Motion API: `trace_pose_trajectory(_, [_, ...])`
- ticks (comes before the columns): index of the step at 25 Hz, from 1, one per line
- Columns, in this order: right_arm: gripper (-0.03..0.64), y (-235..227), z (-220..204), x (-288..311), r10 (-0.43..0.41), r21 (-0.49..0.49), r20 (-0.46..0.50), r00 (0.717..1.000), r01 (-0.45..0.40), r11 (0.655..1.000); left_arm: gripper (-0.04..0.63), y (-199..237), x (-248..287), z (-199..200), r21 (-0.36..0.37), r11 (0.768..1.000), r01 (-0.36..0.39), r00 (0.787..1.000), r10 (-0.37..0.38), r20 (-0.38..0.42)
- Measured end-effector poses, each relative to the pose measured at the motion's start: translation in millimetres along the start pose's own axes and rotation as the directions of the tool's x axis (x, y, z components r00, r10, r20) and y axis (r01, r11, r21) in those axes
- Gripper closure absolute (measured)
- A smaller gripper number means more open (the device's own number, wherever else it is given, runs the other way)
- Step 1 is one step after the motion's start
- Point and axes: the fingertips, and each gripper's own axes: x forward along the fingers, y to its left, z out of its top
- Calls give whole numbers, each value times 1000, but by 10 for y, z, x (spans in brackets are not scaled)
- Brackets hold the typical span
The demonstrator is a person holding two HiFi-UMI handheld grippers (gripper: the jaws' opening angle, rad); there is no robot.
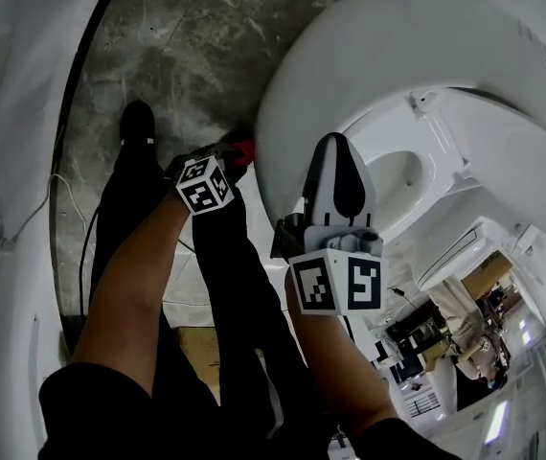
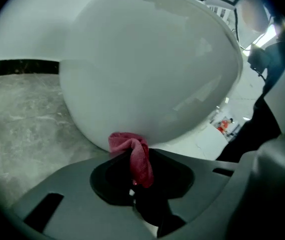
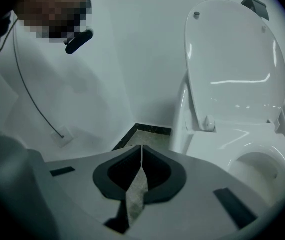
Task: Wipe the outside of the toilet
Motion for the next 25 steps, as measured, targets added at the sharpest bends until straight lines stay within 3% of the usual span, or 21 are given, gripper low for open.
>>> trace_pose_trajectory(2, [581,15,3,3,-1,-1,2,1000,1,1000,500,-245,36,-185,9,996,91,994,-90,-62])
trace_pose_trajectory(4, [581,39,8,-4,1,-2,-1,1000,-1,1000,500,-255,-15,-302,-16,995,94,992,-95,-82])
trace_pose_trajectory(7, [581,77,38,-12,9,-10,0,1000,-9,1000,500,186,-210,-196,-39,999,9,999,-11,-45])
trace_pose_trajectory(10, [580,97,75,12,17,-13,6,1000,-17,1000,500,969,-435,264,-15,994,-113,993,113,35])
trace_pose_trajectory(14, [581,149,83,70,33,-12,3,999,-33,999,500,2127,-734,1098,21,961,-276,951,270,147])
trace_pose_trajectory(16, [581,155,87,100,42,-12,2,999,-42,999,500,2560,-795,1478,52,947,-316,937,303,175])
trace_pose_trajectory(21, [581,330,209,198,95,-15,47,994,-94,995,500,3137,-590,2098,162,942,-294,948,265,176])
trace_pose_trajectory(25, [580,215,253,279,47,27,63,997,-49,998,500,3293,-306,2370,210,944,-255,959,218,182])
